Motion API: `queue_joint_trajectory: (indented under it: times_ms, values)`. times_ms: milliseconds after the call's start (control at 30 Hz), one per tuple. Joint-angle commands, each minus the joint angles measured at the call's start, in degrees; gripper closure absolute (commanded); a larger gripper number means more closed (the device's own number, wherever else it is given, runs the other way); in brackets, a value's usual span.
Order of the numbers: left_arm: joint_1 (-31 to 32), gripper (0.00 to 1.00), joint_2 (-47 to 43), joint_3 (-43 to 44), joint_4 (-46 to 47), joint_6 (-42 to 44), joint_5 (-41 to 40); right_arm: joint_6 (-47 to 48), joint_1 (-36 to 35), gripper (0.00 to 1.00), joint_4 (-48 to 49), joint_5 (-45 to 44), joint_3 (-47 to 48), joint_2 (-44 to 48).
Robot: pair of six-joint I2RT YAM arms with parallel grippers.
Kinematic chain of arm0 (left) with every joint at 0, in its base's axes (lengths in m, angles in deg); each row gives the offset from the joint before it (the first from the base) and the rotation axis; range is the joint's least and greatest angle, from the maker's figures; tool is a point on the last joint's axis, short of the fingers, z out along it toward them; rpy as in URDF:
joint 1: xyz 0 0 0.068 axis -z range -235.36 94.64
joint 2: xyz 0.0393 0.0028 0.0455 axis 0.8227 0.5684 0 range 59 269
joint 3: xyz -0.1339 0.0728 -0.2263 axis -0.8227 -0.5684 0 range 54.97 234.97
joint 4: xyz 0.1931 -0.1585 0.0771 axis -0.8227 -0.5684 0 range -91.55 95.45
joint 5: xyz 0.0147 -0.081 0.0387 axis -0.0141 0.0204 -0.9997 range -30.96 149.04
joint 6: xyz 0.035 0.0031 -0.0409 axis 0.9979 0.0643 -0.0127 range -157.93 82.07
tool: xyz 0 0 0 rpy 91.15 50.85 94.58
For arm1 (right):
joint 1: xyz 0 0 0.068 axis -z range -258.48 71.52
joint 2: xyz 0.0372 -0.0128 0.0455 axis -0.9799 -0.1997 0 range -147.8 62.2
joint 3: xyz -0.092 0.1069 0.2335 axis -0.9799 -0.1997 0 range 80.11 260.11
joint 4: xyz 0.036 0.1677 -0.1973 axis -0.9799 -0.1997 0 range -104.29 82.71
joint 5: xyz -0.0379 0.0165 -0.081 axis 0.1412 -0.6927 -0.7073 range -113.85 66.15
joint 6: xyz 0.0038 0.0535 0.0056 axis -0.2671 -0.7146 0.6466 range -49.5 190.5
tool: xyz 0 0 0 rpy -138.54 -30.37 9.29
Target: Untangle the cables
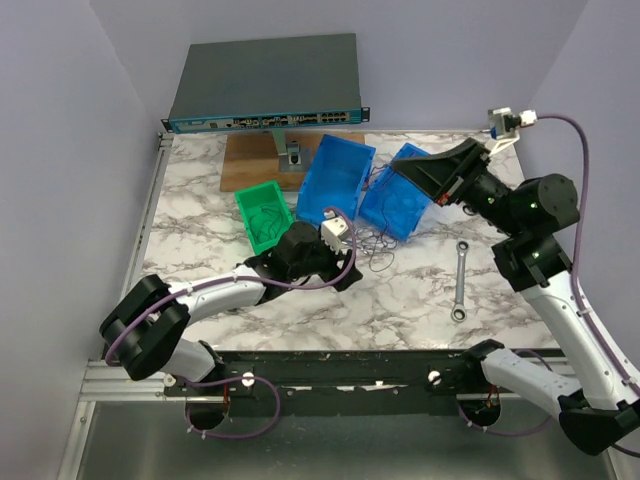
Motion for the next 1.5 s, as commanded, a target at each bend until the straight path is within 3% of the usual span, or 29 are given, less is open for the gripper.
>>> queue_joint_trajectory:
  times_ms: [0, 333, 800, 833, 900, 967, 1000, 1100, 1200, 1333, 1400, 1467]
  values:
    - [0.5, 0.26, -0.9, 0.0, 1.4, -0.8, -0.4, -1.7, -0.3, 0.99, -0.7, -1.1, 5.7, -1.3]
    - [0.5, 0.16, -2.9, -8.8, 23.3, -9.8, -1.2, -6.5, -0.4, 0.99, 2.5, -0.4, 10.9, -3.9]
    - [2.1, 0.23, 5.2, -2.2, 26.6, -15.6, 4.5, -7.9, -0.3, 0.99, 0.4, -2.1, 13.4, -4.0]
    - [2.3, 0.26, 5.9, -1.9, 26.6, -15.6, 4.4, -8.0, -0.4, 0.99, 0.3, -2.3, 13.7, -4.1]
    - [2.3, 0.47, 7.5, -0.8, 25.8, -15.9, 5.1, -8.1, -0.4, 0.99, -0.1, -2.4, 13.9, -3.9]
    - [2.3, 0.94, 8.3, 0.6, 23.5, -15.5, 4.8, -7.5, -0.4, 0.99, -1.0, -3.3, 13.9, -3.3]
    - [2.2, 1.0, 8.0, 1.0, 21.5, -15.1, 3.7, -6.1, -0.4, 0.99, -2.6, -5.2, 14.0, -2.2]
    - [0.8, 1.0, 3.9, -0.3, 16.1, -13.9, -0.7, 1.8, -0.4, 0.99, -11.6, -20.2, 15.6, 2.4]
    - [-3.7, 1.0, -3.0, -3.1, 7.5, -13.6, -4.6, 14.6, -0.4, 0.99, -22.0, -43.3, 18.8, 5.1]
    - [-17.1, 1.0, -11.5, -7.3, -4.8, -17.3, -5.5, 27.8, -0.4, 0.99, -24.6, -72.1, 16.8, 6.4]
    - [-25.2, 1.0, -16.0, -10.9, -6.6, -18.7, -4.6, 33.4, -0.3, 0.99, -24.9, -81.5, 15.8, 5.7]
    - [-29.5, 1.0, -20.7, -14.3, -7.9, -19.8, -8.0, 37.2, -0.4, 0.99, -25.2, -88.9, 15.0, 4.7]
